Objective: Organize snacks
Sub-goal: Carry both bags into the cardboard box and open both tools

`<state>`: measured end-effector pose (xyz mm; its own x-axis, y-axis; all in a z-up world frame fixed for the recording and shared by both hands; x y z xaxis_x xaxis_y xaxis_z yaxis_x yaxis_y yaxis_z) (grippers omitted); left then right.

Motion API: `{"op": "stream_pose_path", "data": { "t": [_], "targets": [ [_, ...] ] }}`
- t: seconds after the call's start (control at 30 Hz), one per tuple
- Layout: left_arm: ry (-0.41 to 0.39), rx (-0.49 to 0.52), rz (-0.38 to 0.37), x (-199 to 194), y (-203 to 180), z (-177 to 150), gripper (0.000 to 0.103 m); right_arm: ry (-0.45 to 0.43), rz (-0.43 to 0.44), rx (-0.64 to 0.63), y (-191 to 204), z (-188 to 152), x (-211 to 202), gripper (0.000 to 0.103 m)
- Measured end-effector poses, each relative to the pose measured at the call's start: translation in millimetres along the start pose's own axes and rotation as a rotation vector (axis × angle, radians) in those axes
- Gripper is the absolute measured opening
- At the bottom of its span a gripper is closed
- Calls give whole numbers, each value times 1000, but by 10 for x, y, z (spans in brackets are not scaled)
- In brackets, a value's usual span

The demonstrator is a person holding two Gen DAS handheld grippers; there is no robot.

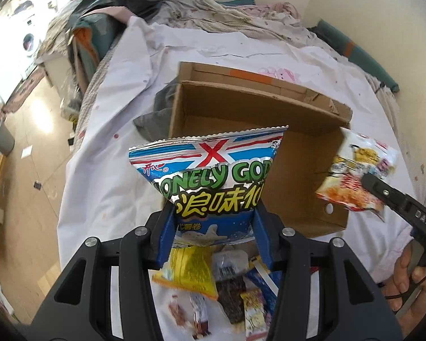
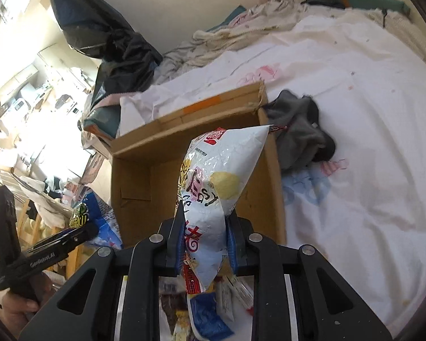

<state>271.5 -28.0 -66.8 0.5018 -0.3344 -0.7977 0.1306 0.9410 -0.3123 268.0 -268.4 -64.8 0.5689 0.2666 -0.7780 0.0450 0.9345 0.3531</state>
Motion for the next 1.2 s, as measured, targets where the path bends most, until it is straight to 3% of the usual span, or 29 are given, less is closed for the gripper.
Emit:
{"op": "stream_pose_path", "data": {
  "t": [0.13, 0.37, 0.67, 1.03, 1.13, 1.2],
  "targets": [
    [-5, 89, 27, 213, -47, 21, 45, 19, -8, -17, 58, -46, 279, 25],
    [-6, 32, 11, 469, -39, 51, 45, 79, -57, -49, 106, -160, 558, 25],
    [0, 95, 49, 624, -85, -5, 45, 125, -69, -87, 203, -238, 777, 25],
    [20, 89, 27, 675, -109, -4, 48, 167, -66, -114, 201, -335, 896, 27],
    [23, 89, 13, 668, -136, -15, 59, 161, -74, -129, 208, -335, 883, 28],
    [8, 98, 15, 625, -163, -4, 85, 160, -69, -134, 228, -316, 883, 29]
  ]
}}
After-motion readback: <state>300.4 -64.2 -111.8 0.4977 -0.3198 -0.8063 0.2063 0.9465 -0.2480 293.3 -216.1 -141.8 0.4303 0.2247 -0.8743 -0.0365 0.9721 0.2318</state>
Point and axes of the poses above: each gripper's, at about its wrist camera, not at the fingertips, and x roughly the way its jaws point, y to its left, z to its top, the point moved 8 cm from there along x, roughly the way its jaws point, and after that the axes turned 12 degrees about -z, right-handed, at the moved point
